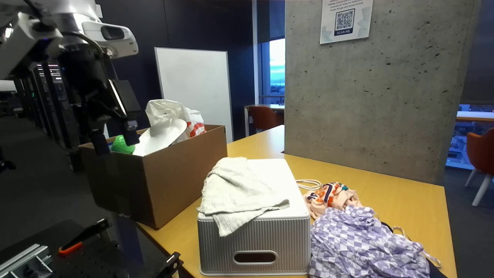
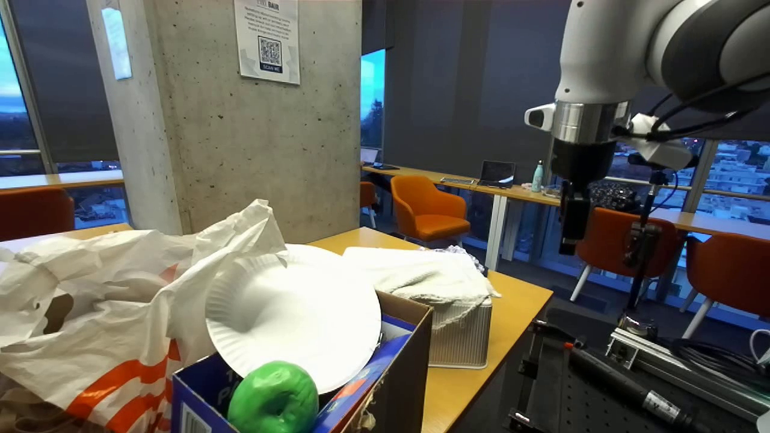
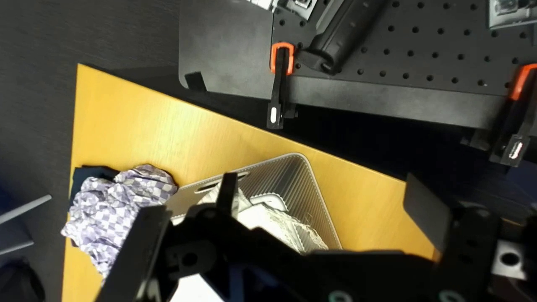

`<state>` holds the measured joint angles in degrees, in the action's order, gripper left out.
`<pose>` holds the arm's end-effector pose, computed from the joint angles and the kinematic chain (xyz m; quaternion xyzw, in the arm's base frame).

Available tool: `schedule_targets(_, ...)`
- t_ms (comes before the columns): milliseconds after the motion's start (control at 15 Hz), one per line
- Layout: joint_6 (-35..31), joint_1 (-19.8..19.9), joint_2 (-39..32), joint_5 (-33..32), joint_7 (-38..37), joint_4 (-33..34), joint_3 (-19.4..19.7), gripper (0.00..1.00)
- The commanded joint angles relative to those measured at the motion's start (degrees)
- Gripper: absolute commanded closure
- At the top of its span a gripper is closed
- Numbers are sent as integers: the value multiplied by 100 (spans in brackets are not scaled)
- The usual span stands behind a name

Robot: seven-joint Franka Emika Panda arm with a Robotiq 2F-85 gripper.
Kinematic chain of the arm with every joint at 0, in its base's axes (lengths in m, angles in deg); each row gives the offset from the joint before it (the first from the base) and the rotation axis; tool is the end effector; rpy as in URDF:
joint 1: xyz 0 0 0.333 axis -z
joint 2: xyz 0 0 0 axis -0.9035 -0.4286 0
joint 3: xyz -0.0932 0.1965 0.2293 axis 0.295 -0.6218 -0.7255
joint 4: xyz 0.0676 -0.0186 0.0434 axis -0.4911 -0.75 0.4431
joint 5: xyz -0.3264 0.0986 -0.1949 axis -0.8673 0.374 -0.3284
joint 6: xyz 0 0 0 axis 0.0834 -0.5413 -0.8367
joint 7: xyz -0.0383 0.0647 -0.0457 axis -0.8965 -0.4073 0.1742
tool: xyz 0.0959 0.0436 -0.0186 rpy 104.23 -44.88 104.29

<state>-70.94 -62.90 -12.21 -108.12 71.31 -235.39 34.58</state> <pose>0.3429 0.0086 0.3616 0.9858 0.0687 -0.0106 0.1529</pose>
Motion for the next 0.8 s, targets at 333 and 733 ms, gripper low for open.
schedule_targets(333,-1093,97,-1235,29,649,295,483,0)
schedule_targets(733,-1115,242,-1538,-221,737,594,539,0)
